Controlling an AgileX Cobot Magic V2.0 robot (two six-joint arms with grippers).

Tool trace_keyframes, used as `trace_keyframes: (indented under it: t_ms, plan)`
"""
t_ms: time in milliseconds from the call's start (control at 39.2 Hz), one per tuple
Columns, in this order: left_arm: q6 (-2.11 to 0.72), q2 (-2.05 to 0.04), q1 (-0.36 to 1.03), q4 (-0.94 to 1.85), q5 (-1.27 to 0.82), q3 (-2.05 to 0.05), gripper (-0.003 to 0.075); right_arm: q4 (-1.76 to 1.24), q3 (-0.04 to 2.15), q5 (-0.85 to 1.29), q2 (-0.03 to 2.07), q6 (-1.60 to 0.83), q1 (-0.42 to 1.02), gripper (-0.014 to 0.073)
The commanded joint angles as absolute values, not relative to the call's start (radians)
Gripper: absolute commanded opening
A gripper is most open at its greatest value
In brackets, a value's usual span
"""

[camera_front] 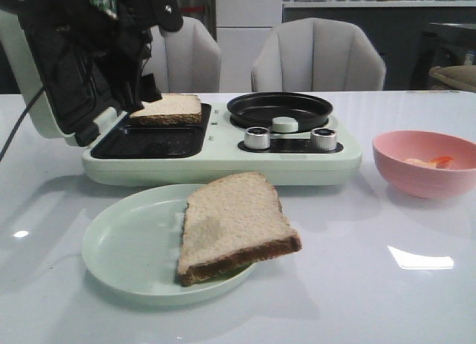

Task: Make breakfast with bread and shrimp
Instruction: 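Lower the bread into the sandwich maker, open left gripper, withdraw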

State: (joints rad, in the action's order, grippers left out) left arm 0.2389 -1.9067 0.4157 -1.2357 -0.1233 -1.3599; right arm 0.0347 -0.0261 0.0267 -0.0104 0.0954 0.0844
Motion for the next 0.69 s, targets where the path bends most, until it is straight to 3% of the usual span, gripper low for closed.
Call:
trace_keyframes:
  t_ms: [0, 357, 664]
  plan:
    - [0.252, -1.790, 0.439, -1.131, -0.146, -1.384, 0.0492, 0.049, -0.010, -0.062, -0.032, 0.097, 0.080, 0.0144]
    - [0.252, -1.539, 0.476, -0.768, -0.238, -1.377, 0.0492, 0.049, -0.010, -0.062, -0.032, 0.097, 0.080, 0.0144]
    - [0.226, -1.247, 0.459, -0.590, -0.249, -1.206, 0.0492, 0.049, -0.010, -0.062, -0.032, 0.097, 0.080, 0.0144]
